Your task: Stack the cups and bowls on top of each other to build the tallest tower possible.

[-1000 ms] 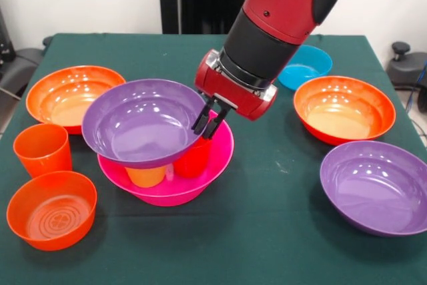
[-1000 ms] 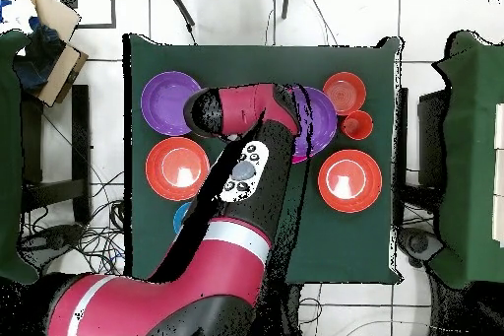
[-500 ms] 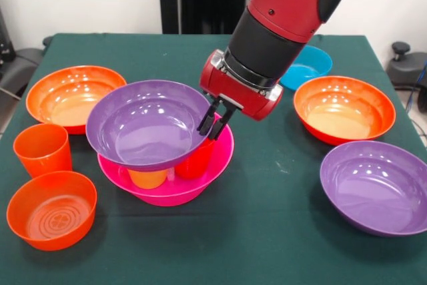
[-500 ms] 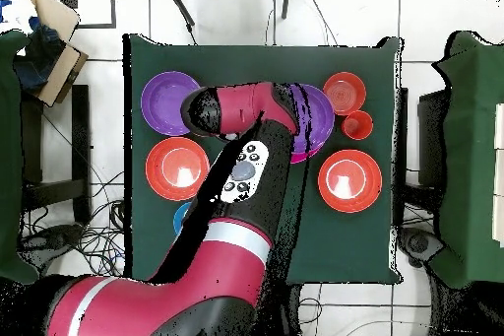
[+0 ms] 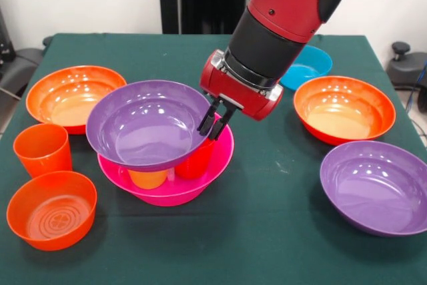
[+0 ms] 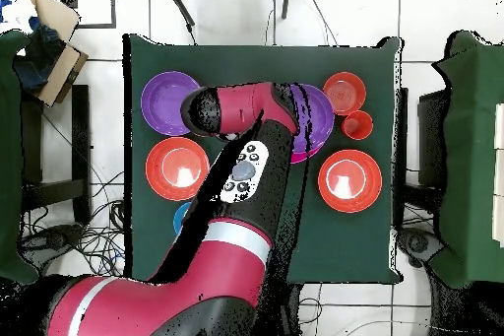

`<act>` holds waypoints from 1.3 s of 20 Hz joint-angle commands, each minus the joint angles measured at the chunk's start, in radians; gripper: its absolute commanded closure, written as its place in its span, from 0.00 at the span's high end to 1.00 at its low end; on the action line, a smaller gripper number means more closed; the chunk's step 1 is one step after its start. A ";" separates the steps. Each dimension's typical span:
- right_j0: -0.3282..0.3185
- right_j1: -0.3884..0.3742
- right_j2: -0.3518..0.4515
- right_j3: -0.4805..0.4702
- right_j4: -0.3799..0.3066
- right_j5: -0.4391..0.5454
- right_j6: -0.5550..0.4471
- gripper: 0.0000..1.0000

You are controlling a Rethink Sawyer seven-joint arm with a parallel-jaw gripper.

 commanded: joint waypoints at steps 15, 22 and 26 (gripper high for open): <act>0.023 0.018 0.108 0.028 -0.028 0.133 -0.035 0.00; 0.013 0.003 0.119 0.042 -0.025 0.137 -0.055 0.00; -0.002 -0.008 0.135 0.052 -0.022 0.134 -0.078 0.00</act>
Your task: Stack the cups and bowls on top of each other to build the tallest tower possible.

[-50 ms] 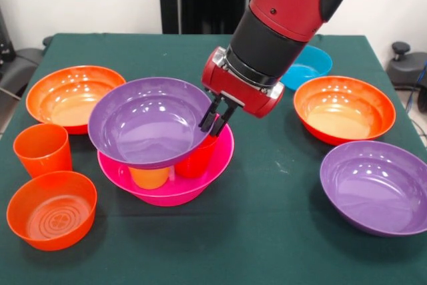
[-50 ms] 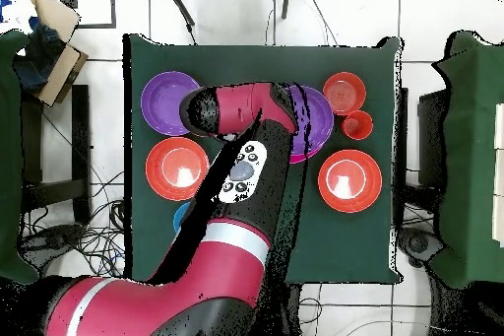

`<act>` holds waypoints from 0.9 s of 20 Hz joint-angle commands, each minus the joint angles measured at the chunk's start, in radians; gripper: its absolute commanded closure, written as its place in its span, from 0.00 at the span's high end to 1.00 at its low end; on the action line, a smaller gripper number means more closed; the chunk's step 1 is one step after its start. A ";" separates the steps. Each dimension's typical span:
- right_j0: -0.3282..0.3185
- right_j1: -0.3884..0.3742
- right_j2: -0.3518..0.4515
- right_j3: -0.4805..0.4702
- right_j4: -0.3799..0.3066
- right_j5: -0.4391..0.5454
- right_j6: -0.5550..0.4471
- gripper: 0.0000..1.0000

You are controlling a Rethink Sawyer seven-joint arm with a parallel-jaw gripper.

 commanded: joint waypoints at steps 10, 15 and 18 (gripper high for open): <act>-0.007 -0.010 0.140 0.048 -0.022 0.120 -0.081 0.00; -0.005 -0.009 0.134 0.031 -0.028 0.145 -0.078 0.00; -0.006 -0.012 0.131 0.027 -0.031 0.156 -0.081 0.00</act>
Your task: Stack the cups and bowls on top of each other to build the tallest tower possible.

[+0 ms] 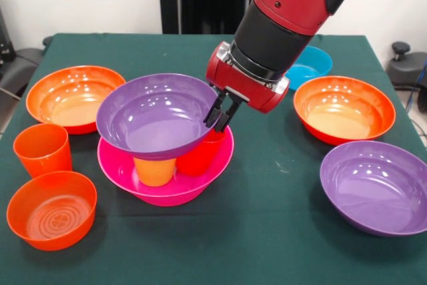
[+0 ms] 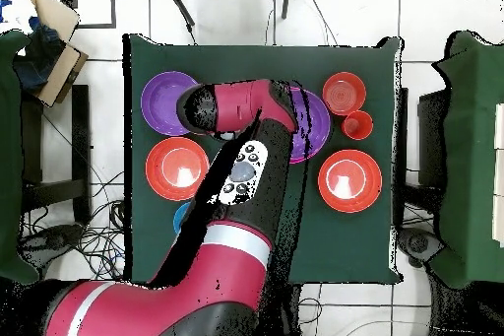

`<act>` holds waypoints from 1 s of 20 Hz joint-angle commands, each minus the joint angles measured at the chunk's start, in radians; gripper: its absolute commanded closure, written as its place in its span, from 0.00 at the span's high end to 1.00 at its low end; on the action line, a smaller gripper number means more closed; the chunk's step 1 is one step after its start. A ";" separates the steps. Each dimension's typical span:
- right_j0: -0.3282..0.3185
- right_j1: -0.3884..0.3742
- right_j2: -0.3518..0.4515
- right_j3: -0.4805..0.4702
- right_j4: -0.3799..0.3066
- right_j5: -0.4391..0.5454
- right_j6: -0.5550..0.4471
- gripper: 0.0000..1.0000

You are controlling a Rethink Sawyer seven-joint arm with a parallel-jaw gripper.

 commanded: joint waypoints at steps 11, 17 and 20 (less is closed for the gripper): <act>-0.003 -0.005 0.112 0.023 -0.032 0.155 -0.092 0.00; -0.001 0.000 0.110 0.020 -0.035 0.145 -0.081 0.00; 0.000 0.004 0.108 0.019 -0.038 0.135 -0.072 0.00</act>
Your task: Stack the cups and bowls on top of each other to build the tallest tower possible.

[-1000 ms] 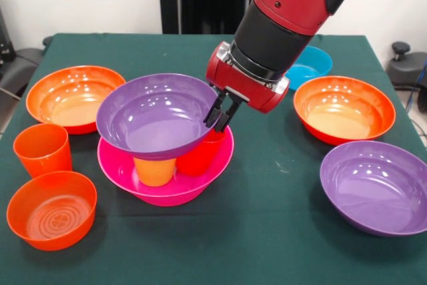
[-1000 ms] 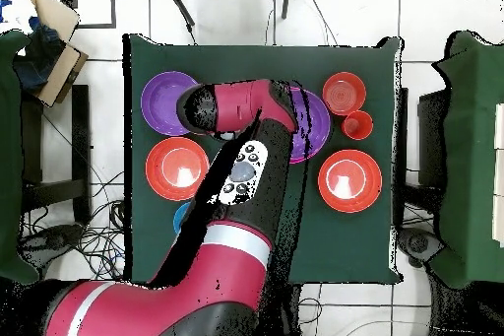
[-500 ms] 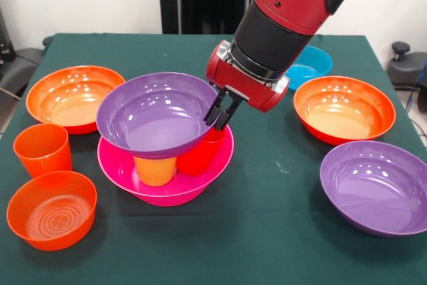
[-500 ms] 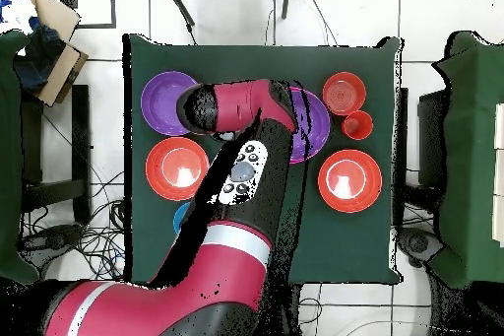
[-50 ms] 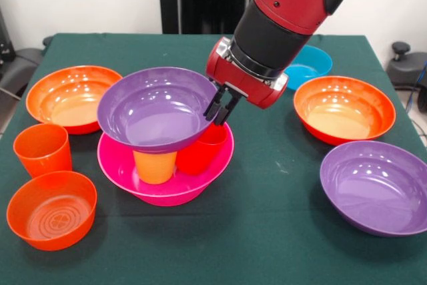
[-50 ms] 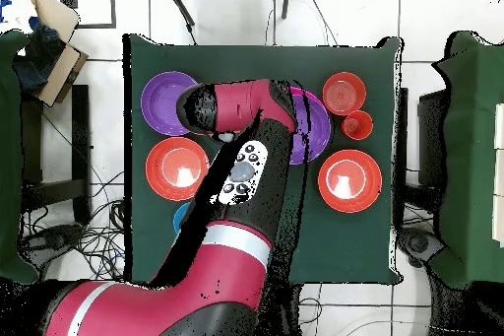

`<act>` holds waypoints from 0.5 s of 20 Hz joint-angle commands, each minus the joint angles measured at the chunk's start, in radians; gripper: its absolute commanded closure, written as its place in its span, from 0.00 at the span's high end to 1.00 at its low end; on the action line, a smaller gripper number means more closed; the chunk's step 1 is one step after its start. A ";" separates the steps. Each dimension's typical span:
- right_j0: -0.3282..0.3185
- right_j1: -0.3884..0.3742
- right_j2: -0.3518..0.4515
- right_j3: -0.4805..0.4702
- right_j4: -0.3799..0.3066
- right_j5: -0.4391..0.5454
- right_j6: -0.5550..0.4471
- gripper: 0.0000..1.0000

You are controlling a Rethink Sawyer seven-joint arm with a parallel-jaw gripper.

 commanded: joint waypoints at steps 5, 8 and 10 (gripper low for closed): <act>0.004 0.012 0.106 0.009 -0.038 0.082 -0.064 0.00; 0.005 0.012 0.105 0.011 -0.040 0.076 -0.062 0.00; 0.003 0.010 0.106 0.016 -0.041 0.070 -0.065 0.00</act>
